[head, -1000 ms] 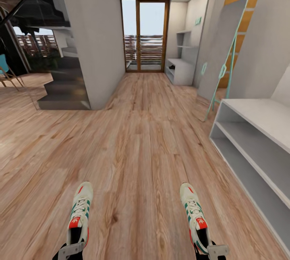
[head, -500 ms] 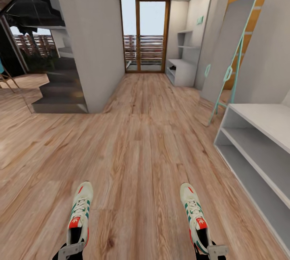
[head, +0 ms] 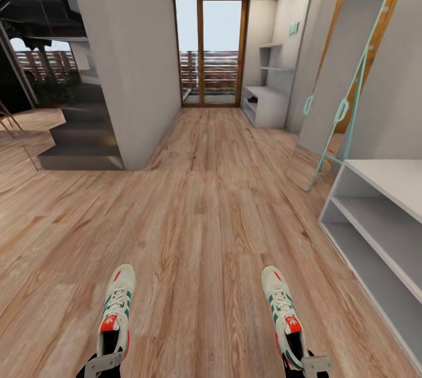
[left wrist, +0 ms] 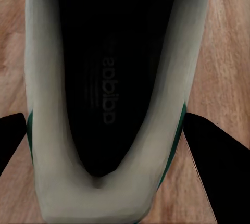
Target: Pick up the two gym shoes and the two sandals from the corridor floor and place them onto the hallstand (shoe rack) in the corridor, making sure they are on the rack and not on the floor. Arrange them so the two gym shoes are next to each other and the two sandals are next to each other.
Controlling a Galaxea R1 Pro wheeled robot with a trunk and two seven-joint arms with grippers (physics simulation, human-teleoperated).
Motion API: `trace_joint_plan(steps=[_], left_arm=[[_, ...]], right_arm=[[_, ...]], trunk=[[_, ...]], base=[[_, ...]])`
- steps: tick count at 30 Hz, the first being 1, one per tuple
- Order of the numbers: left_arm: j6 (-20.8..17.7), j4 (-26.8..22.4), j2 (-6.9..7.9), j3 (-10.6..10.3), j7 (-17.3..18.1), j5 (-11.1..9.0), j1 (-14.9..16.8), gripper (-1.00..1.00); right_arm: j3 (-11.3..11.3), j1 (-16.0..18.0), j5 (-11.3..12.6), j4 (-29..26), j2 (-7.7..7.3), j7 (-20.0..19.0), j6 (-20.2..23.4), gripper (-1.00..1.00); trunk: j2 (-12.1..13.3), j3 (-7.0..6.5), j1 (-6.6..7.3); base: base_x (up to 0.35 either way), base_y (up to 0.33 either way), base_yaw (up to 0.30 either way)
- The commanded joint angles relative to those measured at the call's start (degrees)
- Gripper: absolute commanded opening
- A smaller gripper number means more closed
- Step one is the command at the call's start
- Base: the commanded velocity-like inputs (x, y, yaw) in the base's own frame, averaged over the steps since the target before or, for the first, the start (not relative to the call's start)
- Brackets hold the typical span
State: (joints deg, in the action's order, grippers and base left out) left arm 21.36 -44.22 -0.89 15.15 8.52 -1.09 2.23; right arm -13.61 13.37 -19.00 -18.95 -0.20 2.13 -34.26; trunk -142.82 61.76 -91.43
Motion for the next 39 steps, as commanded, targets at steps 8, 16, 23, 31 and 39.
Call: trace_joint_plan(steps=[8, 16, 23, 31, 39], left_arm=[[0.1, 0.0, -0.07, 0.3, 0.6, -0.1, 0.0, -1.00], [0.1, 0.0, -0.07, 0.3, 0.6, -0.1, 0.0, -1.00], [0.1, 0.0, -0.07, 0.3, 0.6, -0.1, 0.0, -1.00], [0.1, 0.0, -0.07, 0.3, 0.6, -0.1, 0.0, -1.00], [0.1, 0.0, -0.07, 0.3, 0.6, -0.1, 0.0, -1.00]], right_arm=[[-0.3, 0.0, -0.6, 0.1, 0.02, 0.2, -0.2, -1.00], [-0.3, 0.0, -0.6, 0.1, 0.00, 0.2, -0.2, -1.00], [-0.3, 0.1, -0.6, 0.1, -0.01, 0.2, -0.2, -1.00], [-0.3, 0.1, -0.6, 0.1, -0.03, 0.2, -0.2, -1.00], [-0.3, 0.0, -0.6, 0.1, -0.06, 0.2, -0.2, -1.00]], trunk=[[0.0, 0.05, -0.02], [0.0, 0.05, -0.02], [0.0, 0.05, -0.02], [0.0, 0.05, -0.02], [0.0, 0.05, -0.02]], base=[[0.339, 0.000, 0.000], [0.338, 0.000, 0.000], [0.339, 0.000, 0.000], [0.339, 0.000, 0.000], [0.339, 0.000, 0.000]])
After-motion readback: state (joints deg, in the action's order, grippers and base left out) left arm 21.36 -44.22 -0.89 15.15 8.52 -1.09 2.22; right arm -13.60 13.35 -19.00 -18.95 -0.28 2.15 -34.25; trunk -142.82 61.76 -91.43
